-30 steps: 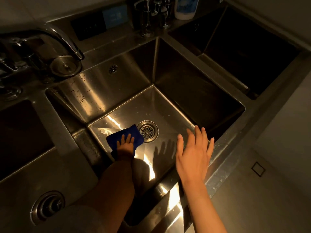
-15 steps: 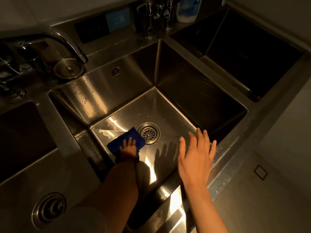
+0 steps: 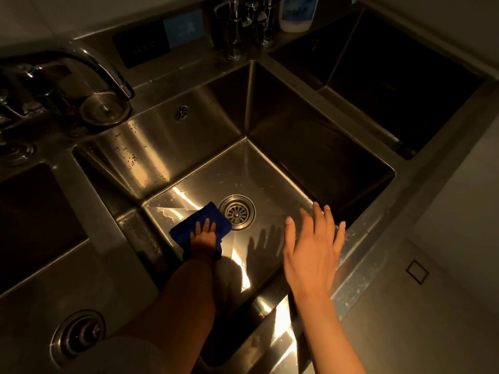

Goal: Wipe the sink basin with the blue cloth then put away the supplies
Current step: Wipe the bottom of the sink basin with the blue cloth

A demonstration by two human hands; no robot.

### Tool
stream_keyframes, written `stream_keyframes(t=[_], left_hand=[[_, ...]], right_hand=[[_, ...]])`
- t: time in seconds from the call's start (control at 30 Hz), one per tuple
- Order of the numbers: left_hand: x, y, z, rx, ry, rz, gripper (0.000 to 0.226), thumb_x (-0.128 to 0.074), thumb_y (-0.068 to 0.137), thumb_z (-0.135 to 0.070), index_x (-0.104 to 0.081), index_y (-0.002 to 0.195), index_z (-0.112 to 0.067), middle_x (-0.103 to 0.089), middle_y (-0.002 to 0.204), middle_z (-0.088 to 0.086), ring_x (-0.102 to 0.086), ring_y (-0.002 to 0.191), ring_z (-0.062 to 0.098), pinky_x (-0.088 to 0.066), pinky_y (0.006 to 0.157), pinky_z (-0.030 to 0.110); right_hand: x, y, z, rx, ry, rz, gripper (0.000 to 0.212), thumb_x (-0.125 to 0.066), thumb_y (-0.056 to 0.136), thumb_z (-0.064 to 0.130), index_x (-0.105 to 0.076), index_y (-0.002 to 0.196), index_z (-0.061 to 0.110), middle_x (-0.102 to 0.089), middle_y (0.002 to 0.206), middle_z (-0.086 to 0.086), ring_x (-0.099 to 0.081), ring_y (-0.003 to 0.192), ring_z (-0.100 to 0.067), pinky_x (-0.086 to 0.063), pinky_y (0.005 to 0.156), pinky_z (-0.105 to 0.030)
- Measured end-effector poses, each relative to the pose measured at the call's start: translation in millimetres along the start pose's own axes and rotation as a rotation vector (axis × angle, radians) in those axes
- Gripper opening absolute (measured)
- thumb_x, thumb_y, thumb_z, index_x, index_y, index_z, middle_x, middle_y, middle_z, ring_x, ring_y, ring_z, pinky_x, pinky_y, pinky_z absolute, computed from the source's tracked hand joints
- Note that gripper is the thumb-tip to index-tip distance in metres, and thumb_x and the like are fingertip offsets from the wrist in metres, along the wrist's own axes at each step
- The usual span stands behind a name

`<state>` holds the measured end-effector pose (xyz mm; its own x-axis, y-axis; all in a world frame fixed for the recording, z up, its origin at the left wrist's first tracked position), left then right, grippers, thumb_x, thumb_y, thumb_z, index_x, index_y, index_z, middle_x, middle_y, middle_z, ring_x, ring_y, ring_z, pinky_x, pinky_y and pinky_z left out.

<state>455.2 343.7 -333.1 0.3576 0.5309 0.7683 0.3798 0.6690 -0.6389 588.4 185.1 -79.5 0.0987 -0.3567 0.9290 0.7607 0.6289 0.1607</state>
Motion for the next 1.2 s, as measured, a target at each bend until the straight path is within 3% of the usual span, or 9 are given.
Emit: stream_keyframes(t=[0.17, 0.33, 0.5, 0.6, 0.73, 1.03, 1.2], left_hand=[[17.4, 14.6, 10.3, 0.016, -0.083, 0.077, 0.062, -0.037, 0.102, -0.026, -0.003, 0.153, -0.018, 0.006, 0.161, 0.005, 0.002, 0.147, 0.032, -0.015, 0.118, 0.045], [-6.3, -10.7, -8.3, -0.020, 0.015, -0.082, 0.061, -0.036, 0.102, -0.030, -0.007, 0.153, -0.014, -0.002, 0.161, 0.010, -0.007, 0.147, 0.034, -0.019, 0.117, 0.046], [-18.9, -21.4, -25.8, -0.057, -0.023, 0.010, 0.071, -0.047, 0.098, -0.029, -0.004, 0.153, -0.016, 0.002, 0.161, 0.008, 0.001, 0.147, 0.033, -0.013, 0.118, 0.049], [-13.2, -14.7, -21.0, -0.070, 0.026, 0.006, 0.070, -0.044, 0.098, -0.037, -0.006, 0.153, -0.015, 0.001, 0.161, 0.008, -0.001, 0.147, 0.033, -0.017, 0.118, 0.047], [5.6, -0.3, -9.7, -0.029, 0.027, 0.023, 0.063, -0.036, 0.102, -0.031, -0.003, 0.153, -0.015, 0.005, 0.161, 0.007, 0.000, 0.147, 0.032, -0.017, 0.119, 0.044], [-9.6, -12.5, -21.6, 0.043, 0.004, 0.053, 0.075, -0.050, 0.097, -0.026, 0.000, 0.153, -0.016, 0.006, 0.160, 0.007, 0.001, 0.147, 0.033, -0.014, 0.119, 0.047], [4.1, 0.0, -9.6, 0.022, -0.022, 0.053, 0.067, -0.042, 0.100, -0.027, -0.002, 0.153, -0.015, 0.008, 0.160, 0.007, 0.002, 0.147, 0.033, -0.015, 0.120, 0.045]], right_hand=[[-0.1, 0.4, -0.5, -0.006, 0.003, -0.006, 0.043, -0.038, 0.095, 0.035, -0.053, 0.123, 0.007, -0.043, 0.139, -0.014, -0.025, 0.137, -0.025, -0.004, 0.114, -0.043], [0.7, 0.0, 0.7, -0.010, 0.006, -0.003, 0.044, -0.037, 0.095, 0.036, -0.053, 0.124, 0.007, -0.043, 0.139, -0.014, -0.024, 0.137, -0.025, -0.004, 0.114, -0.044], [1.0, -0.2, 1.4, -0.009, 0.008, -0.011, 0.043, -0.037, 0.096, 0.036, -0.055, 0.122, 0.006, -0.045, 0.137, -0.015, -0.026, 0.136, -0.026, -0.005, 0.114, -0.044], [0.6, 0.7, 0.0, -0.005, 0.007, -0.022, 0.042, -0.037, 0.096, 0.035, -0.056, 0.120, 0.006, -0.047, 0.136, -0.015, -0.028, 0.135, -0.027, -0.007, 0.114, -0.044], [1.6, 0.1, -0.1, -0.006, 0.013, -0.027, 0.041, -0.041, 0.095, 0.033, -0.056, 0.120, 0.005, -0.046, 0.136, -0.015, -0.028, 0.135, -0.027, -0.006, 0.114, -0.044], [1.7, 0.7, -0.3, -0.012, 0.008, -0.022, 0.042, -0.040, 0.095, 0.034, -0.055, 0.122, 0.006, -0.045, 0.137, -0.015, -0.027, 0.135, -0.026, -0.005, 0.113, -0.043], [1.0, 0.6, -0.4, -0.014, 0.003, -0.019, 0.043, -0.039, 0.095, 0.036, -0.055, 0.122, 0.008, -0.045, 0.138, -0.014, -0.027, 0.136, -0.025, -0.005, 0.113, -0.044]])
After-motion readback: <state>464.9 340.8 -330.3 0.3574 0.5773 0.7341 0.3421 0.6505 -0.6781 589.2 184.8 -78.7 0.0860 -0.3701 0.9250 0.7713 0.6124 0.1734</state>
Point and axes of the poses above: each hand's wrist, its own y-axis towards the middle knuckle, its own x-axis out of the back of the hand, z = x × y, the point moved 5 cm from there along y, towards the middle knuckle
